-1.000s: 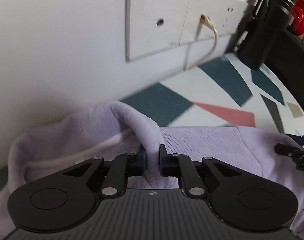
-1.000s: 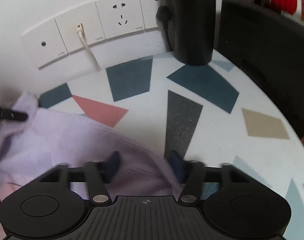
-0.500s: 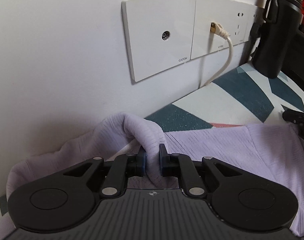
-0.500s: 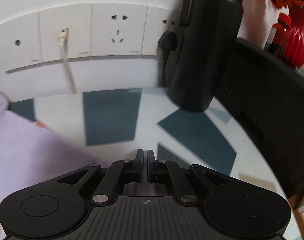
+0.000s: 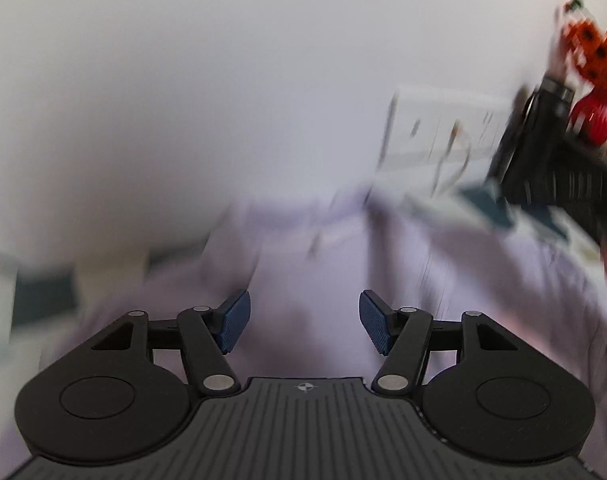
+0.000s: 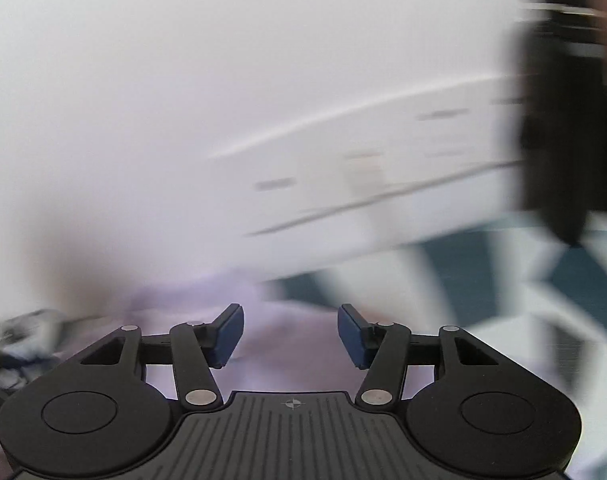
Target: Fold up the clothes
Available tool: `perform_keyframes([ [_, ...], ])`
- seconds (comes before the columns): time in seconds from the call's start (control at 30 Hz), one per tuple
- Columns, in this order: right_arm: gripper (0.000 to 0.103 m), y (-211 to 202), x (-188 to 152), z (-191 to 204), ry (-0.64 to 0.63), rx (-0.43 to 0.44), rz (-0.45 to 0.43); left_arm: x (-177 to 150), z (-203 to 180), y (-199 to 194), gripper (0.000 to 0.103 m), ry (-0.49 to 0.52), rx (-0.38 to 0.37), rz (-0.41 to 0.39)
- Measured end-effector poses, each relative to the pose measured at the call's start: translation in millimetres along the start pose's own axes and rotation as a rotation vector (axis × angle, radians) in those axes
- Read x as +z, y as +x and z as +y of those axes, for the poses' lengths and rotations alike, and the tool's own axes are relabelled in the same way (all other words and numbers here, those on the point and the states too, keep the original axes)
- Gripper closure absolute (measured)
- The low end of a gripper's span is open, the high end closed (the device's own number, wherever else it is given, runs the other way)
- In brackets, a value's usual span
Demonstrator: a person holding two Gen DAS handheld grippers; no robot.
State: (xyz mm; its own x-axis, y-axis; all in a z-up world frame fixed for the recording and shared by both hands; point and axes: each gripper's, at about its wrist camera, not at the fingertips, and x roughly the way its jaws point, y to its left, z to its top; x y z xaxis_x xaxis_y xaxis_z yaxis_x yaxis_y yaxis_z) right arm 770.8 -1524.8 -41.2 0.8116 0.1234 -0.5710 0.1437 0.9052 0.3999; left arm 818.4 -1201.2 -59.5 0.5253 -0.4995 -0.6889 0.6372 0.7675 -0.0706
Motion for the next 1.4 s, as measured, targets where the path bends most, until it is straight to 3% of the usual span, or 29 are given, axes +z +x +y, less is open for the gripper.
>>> perform_keyframes([
  [0.07,0.053,23.4,-6.4,36.0,-0.051,0.106,0.05,-25.9,4.6,-7.0,0.042,-0.008,0.025,0.029],
  [0.17,0.053,65.5,-25.4,86.0,-0.128,0.179,0.127,-49.4,10.8,-21.1,0.042,-0.03,0.095,0.006],
  [0.37,0.052,139.0,-51.7,140.3,-0.204,0.14,0.214,-77.8,55.7,-39.4,0.042,-0.181,0.183,0.02],
  [0.4,0.06,145.7,-54.1,143.7,-0.204,0.133,0.217,-82.2,63.9,-42.6,0.042,-0.2,0.191,0.023],
  [0.43,0.092,150.0,-55.3,145.7,-0.213,0.137,0.227,-85.0,69.6,-45.0,0.042,-0.212,0.194,0.023],
  [0.53,0.098,148.5,-56.7,141.8,-0.22,0.027,0.191,-88.3,78.1,-48.5,0.042,-0.226,0.188,0.012],
  [0.73,0.099,165.3,-51.6,139.5,-0.264,-0.059,0.188,-89.0,79.0,-32.7,0.041,-0.254,0.214,-0.006],
  [0.83,0.099,174.3,-50.9,147.9,-0.336,-0.1,0.172,-88.1,83.0,-32.9,0.037,-0.286,0.195,-0.022],
  [0.9,0.098,174.1,-52.2,149.1,-0.319,-0.114,0.168,-85.9,85.7,-40.9,0.037,-0.312,0.173,-0.028],
  [0.97,0.091,171.9,-53.4,150.4,-0.311,-0.138,0.169,-86.4,84.2,-59.3,0.037,-0.33,0.165,-0.047],
  [1.03,0.069,163.4,-54.9,154.9,-0.325,-0.164,0.163,-93.5,83.9,-84.9,0.036,-0.358,0.157,-0.066],
  [1.2,0.069,123.8,-54.1,172.6,-0.338,-0.038,0.118,-140.3,98.4,-135.4,0.036,-0.565,0.141,-0.014],
  [1.27,0.069,112.0,-53.8,186.9,-0.339,0.033,0.104,-162.2,108.5,-146.0,0.036,-0.664,0.172,0.019],
  [1.4,0.063,118.9,-63.7,224.1,-0.335,0.161,0.163,-185.0,139.6,-150.2,0.037,-0.868,0.235,-0.002],
])
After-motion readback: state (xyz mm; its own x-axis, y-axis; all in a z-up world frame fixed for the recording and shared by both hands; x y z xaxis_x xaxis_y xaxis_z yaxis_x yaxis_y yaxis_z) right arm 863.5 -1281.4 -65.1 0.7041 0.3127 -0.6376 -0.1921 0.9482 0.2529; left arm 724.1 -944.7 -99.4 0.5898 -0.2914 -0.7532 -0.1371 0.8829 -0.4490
